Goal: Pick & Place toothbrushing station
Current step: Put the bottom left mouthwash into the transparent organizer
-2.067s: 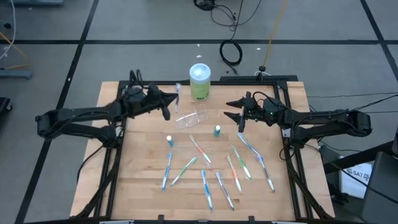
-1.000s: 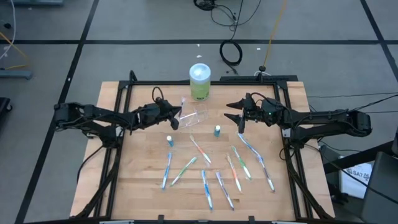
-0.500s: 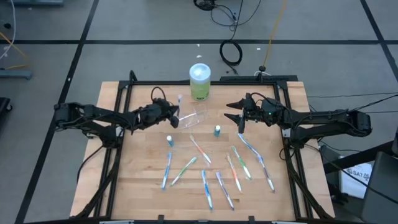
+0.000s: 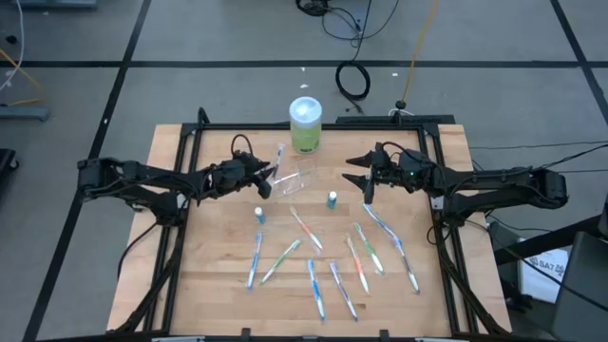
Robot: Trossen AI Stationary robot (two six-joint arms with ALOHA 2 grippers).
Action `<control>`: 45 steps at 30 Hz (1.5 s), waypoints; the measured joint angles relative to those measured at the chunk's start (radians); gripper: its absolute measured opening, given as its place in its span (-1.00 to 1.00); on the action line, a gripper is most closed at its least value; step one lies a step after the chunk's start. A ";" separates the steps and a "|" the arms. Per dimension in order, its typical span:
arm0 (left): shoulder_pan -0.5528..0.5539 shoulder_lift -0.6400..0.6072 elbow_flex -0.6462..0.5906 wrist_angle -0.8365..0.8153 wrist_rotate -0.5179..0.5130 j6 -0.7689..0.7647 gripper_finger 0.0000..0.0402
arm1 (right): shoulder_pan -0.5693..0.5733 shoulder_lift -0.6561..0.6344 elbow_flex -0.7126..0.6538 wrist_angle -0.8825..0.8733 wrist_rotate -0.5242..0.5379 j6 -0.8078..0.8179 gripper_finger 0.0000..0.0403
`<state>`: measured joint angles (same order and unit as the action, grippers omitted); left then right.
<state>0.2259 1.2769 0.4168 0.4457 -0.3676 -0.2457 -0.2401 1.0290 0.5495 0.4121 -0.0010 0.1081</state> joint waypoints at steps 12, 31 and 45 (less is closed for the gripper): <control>-0.116 -0.211 0.000 -0.199 0.167 -0.004 -0.28 | 0.000 0.000 0.000 -0.083 0.000 0.003 0.11; -0.347 -0.283 -0.001 -0.472 0.079 -0.096 -0.16 | 0.000 0.000 0.000 -0.096 0.000 0.012 0.11; -0.381 -0.282 -0.001 -0.542 0.078 -0.097 0.29 | 0.000 0.000 0.000 -0.096 0.000 0.011 0.11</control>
<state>-0.1551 0.9947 0.4160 -0.0960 -0.2897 -0.3430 -0.2401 1.0290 0.5499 0.3164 -0.0010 0.1192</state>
